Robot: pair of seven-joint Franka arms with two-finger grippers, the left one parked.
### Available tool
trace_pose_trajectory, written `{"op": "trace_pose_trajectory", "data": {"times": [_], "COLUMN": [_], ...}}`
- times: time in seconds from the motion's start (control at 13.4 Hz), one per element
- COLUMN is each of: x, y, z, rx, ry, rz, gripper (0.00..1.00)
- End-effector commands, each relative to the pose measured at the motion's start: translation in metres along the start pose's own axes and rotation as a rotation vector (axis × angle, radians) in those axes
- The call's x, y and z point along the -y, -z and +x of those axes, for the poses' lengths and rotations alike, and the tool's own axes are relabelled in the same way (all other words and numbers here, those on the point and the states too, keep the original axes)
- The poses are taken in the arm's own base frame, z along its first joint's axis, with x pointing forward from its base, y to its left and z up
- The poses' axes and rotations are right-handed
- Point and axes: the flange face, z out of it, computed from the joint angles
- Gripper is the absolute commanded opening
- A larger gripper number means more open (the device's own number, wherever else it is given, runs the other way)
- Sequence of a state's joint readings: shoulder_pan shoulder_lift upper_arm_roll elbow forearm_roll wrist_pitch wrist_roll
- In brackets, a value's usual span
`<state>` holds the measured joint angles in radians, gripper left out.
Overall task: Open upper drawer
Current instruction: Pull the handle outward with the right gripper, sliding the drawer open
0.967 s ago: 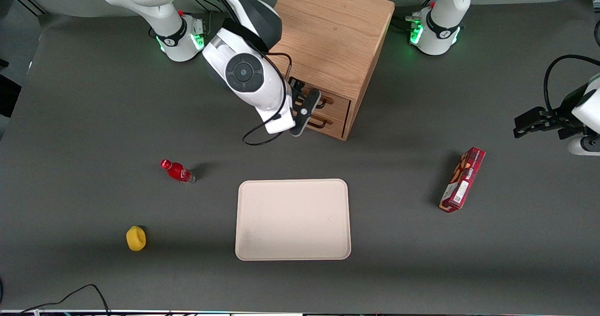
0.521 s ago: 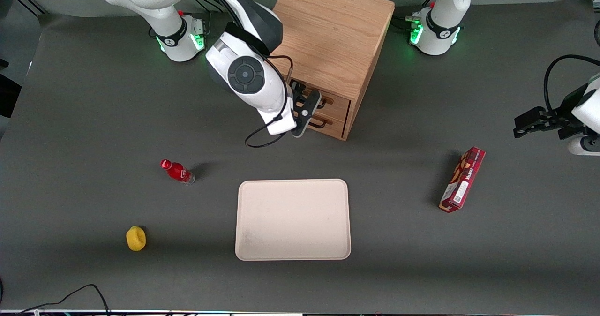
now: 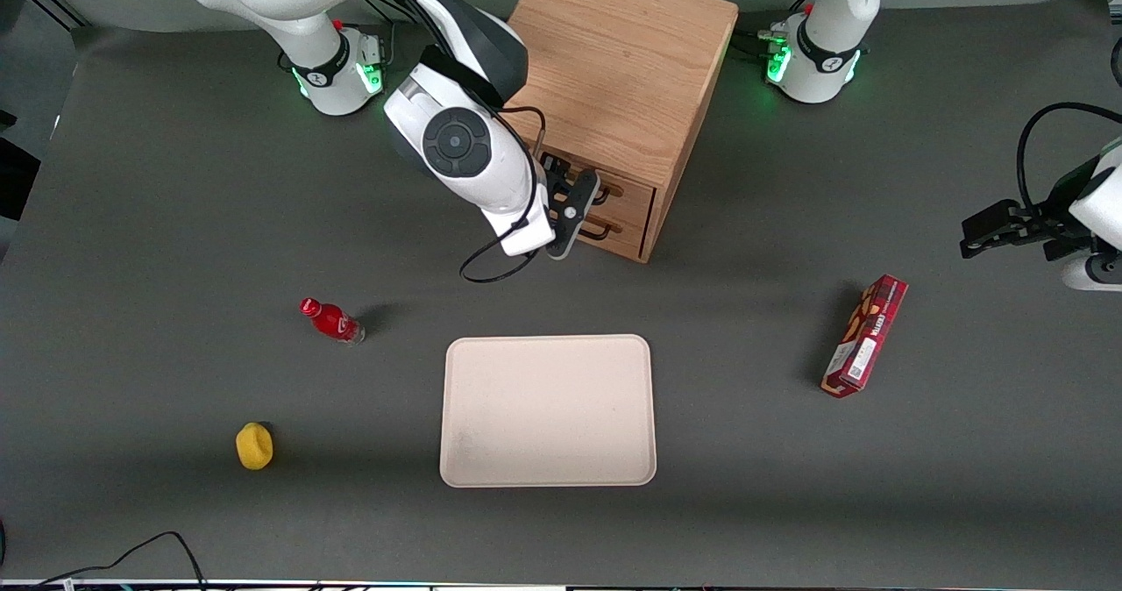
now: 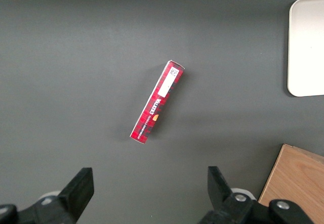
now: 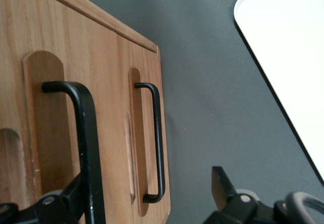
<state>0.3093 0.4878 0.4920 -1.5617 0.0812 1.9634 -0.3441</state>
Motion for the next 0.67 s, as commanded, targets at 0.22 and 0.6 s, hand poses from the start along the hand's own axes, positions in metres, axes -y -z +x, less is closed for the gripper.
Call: {"op": "trace_pose_trajectory", "data": {"times": [0.22,0.6], "x": [-0.051,-0.08], "y": [0.0,0.009], "z": [-0.013,-0.022], "rx": [-0.011,-0.041], "ry": [0.03,-0.008], "rz": [-0.053,-0.034], "gripper": [1.0,1.0]}}
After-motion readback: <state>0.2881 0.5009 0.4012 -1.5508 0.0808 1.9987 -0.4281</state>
